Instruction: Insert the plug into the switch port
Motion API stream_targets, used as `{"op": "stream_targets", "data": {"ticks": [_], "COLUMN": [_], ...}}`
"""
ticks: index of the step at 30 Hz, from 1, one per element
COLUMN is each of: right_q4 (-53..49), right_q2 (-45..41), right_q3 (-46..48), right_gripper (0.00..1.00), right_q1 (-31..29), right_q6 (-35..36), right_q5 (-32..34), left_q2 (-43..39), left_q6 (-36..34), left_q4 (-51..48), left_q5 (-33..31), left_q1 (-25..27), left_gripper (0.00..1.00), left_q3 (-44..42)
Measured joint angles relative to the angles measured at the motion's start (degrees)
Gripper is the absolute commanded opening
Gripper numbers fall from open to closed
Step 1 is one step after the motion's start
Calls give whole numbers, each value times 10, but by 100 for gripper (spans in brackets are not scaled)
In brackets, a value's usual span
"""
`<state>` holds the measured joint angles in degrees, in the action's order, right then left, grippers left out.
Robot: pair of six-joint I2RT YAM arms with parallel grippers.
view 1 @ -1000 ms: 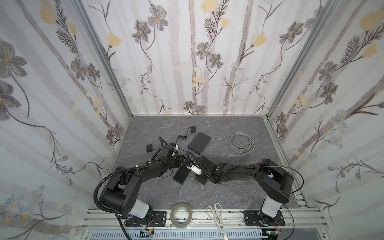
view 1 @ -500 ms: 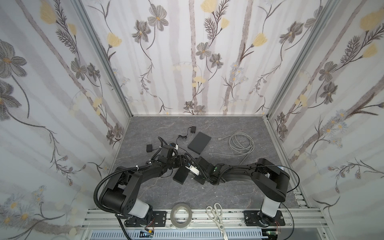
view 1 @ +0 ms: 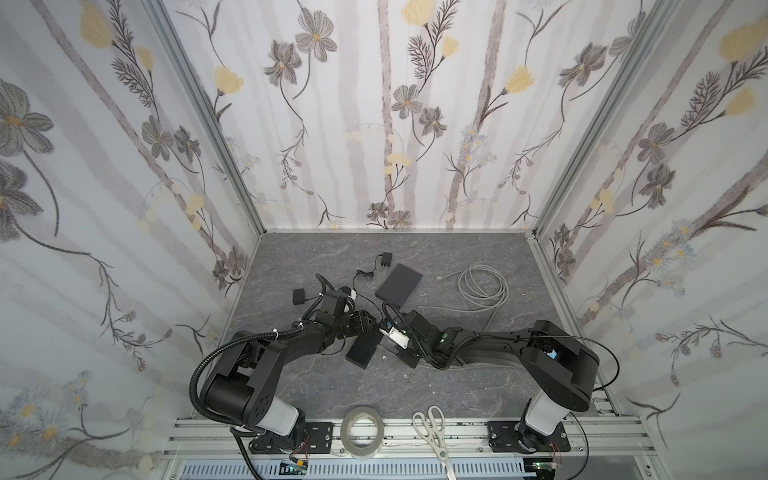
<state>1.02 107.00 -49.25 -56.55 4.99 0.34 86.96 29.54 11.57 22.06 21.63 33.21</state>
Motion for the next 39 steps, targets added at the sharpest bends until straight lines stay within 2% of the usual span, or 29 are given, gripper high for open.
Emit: {"op": "stream_targets", "data": {"ticks": [12,39], "right_q4": [16,10], "right_q2": [-13,32], "right_q3": [3,-39], "right_gripper": [0,0], "right_q1": [1,0], "right_q6": [-22,-35], "right_q5": [-4,1], "left_q2": [18,32], "left_q6": [0,14], "left_q4": [2,19], "left_q5": [3,21], "left_q1": [0,0], "left_gripper": [59,59], "left_q3": [5,6]}}
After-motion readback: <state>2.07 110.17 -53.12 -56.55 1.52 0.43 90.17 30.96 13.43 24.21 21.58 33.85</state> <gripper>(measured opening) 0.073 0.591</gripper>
